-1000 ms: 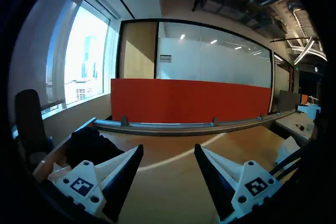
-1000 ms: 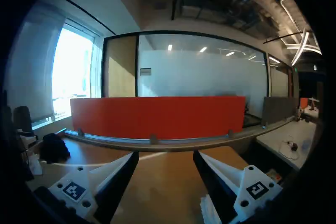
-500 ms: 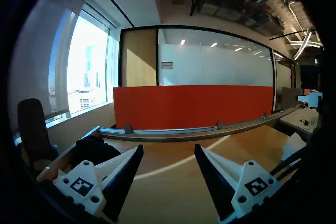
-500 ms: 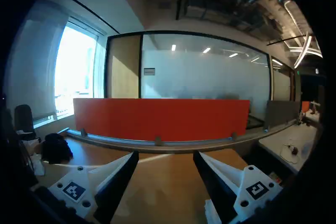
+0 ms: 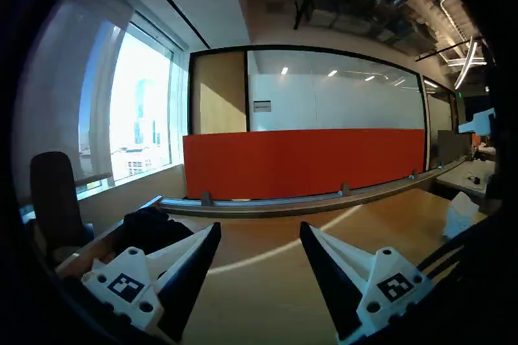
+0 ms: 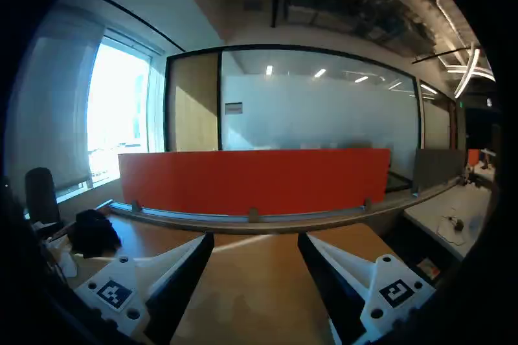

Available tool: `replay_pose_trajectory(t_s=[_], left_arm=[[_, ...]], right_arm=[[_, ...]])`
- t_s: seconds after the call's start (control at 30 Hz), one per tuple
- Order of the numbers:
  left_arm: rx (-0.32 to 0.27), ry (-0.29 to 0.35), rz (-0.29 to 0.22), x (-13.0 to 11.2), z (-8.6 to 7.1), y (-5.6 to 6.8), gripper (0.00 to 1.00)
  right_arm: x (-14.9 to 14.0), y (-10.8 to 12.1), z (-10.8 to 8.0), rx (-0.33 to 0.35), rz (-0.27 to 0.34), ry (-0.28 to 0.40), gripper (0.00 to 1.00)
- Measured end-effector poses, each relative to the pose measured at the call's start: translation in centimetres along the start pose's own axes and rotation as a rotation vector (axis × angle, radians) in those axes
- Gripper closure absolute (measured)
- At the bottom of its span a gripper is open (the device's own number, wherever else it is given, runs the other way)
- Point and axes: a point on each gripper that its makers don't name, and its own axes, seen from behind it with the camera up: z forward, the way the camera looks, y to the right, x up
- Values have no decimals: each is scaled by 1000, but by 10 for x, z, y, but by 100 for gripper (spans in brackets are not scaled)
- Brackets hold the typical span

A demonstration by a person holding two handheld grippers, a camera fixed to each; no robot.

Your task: Fold towel

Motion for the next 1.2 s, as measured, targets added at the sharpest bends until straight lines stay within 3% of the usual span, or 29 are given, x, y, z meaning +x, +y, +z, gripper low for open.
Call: replay_pose_trajectory(t_s=[0.33,0.8,1.2], left_arm=[[-5,14,-34,-49,-3,-11,10],[8,25,-43,-104,4,-20,10],[9,36,-41,-118,7,-18,10]], right_arm=[[-22,-21,-3,0,-31,1,0],[-65,-34,11,1,-32,1,0],[-78,-41,21,15,-35,-3,0]])
